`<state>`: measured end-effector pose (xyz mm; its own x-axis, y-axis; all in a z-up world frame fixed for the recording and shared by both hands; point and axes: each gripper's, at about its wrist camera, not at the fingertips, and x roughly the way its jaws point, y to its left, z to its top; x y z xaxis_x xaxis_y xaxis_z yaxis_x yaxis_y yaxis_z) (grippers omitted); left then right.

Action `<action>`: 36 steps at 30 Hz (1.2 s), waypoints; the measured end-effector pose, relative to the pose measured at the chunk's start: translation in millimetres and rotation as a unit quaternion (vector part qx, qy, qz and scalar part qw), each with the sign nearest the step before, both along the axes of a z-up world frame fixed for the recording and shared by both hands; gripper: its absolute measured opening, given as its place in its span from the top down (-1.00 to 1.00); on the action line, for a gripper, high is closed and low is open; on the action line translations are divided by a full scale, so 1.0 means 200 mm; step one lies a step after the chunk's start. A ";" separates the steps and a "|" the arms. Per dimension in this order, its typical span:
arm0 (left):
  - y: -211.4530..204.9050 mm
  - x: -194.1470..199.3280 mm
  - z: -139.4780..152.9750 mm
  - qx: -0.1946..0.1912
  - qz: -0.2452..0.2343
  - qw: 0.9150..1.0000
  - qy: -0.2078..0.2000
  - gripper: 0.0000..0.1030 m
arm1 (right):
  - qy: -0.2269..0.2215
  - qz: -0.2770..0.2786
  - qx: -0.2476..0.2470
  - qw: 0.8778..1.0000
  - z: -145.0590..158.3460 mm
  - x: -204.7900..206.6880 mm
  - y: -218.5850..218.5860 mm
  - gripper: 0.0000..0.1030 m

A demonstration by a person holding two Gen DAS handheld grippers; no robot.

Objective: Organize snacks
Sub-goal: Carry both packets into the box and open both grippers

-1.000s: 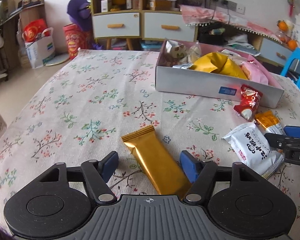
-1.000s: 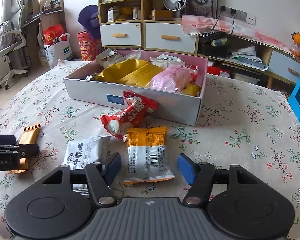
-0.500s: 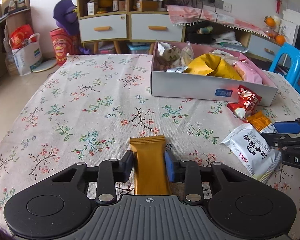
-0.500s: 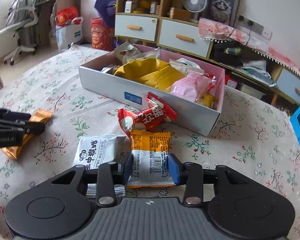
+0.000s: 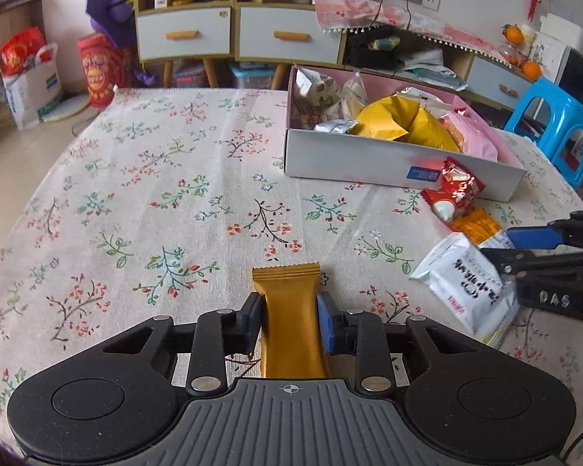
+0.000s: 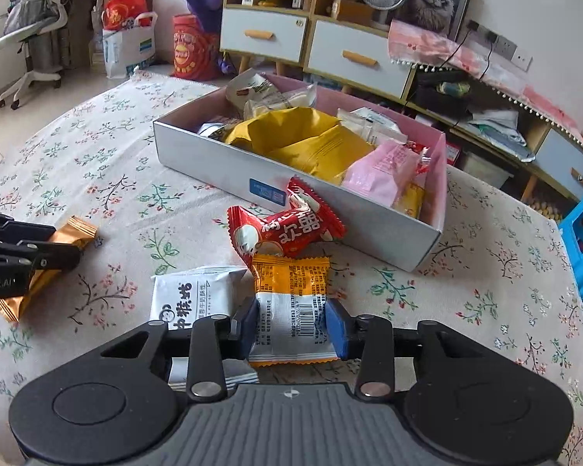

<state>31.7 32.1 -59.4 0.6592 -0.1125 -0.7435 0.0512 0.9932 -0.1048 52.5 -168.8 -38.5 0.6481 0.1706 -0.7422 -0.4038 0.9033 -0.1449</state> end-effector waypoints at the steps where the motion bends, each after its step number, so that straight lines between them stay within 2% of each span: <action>1: 0.01 0.01 0.00 -0.006 0.000 1.000 0.005 0.47 | -0.002 0.007 -0.009 1.000 0.00 -0.01 0.02 0.48; 9: 0.04 0.03 0.04 -0.035 -0.003 0.999 0.022 0.47 | -0.006 0.033 -0.025 0.999 0.07 -0.03 0.06 0.49; 13: 0.05 0.04 0.10 -0.047 -0.006 0.999 0.011 0.47 | 0.015 0.021 -0.010 1.000 0.10 -0.02 0.05 0.49; 17: 0.08 0.06 0.16 -0.060 -0.005 0.998 -0.004 0.47 | 0.050 0.000 0.025 0.998 0.12 -0.02 0.02 0.49; 20: 0.09 0.08 0.20 -0.066 -0.006 0.998 -0.014 0.47 | 0.060 -0.015 0.049 0.997 0.16 -0.02 0.01 0.49; 26: 0.09 0.12 0.25 -0.068 -0.016 0.997 -0.021 0.47 | 0.047 -0.038 0.078 0.995 0.25 0.02 -0.03 0.49; 36: 0.03 0.23 0.34 -0.081 -0.042 0.995 -0.043 0.47 | 0.008 -0.083 0.125 0.989 0.42 0.20 -0.14 0.48</action>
<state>76.9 38.1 9.3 0.7030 -0.2836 -0.6522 0.1497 0.9555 -0.2541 92.8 -197.8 44.8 0.6715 0.2424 -0.7003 -0.2479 0.9640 0.0959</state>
